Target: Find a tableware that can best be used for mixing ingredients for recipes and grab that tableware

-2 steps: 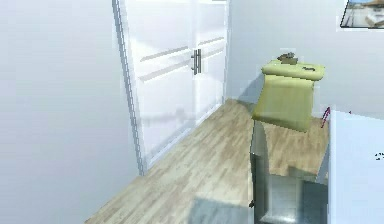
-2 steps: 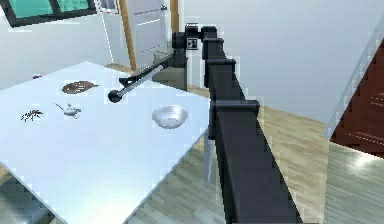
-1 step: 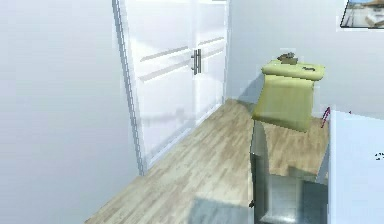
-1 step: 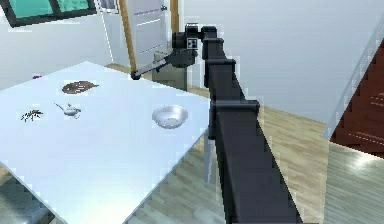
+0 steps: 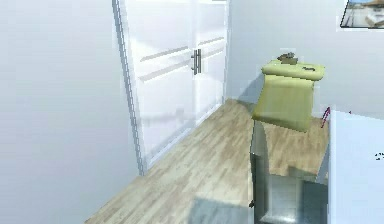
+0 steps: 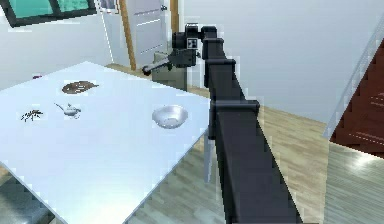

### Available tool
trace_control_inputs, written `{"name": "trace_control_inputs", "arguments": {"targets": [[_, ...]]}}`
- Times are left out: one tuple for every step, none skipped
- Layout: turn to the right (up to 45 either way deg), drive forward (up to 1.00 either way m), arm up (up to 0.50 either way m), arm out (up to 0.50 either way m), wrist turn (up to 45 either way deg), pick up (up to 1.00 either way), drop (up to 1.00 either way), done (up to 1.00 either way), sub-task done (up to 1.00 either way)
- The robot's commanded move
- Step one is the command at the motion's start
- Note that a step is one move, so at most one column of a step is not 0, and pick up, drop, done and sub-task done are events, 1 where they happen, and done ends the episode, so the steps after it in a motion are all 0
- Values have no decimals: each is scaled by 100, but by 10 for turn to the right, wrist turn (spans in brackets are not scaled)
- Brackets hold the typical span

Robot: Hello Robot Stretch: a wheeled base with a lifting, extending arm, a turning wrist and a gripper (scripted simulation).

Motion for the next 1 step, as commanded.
{"name": "trace_control_inputs", "arguments": {"targets": [[0, 0, -28, 0, 0, 0, 0, 0, 0]]}}
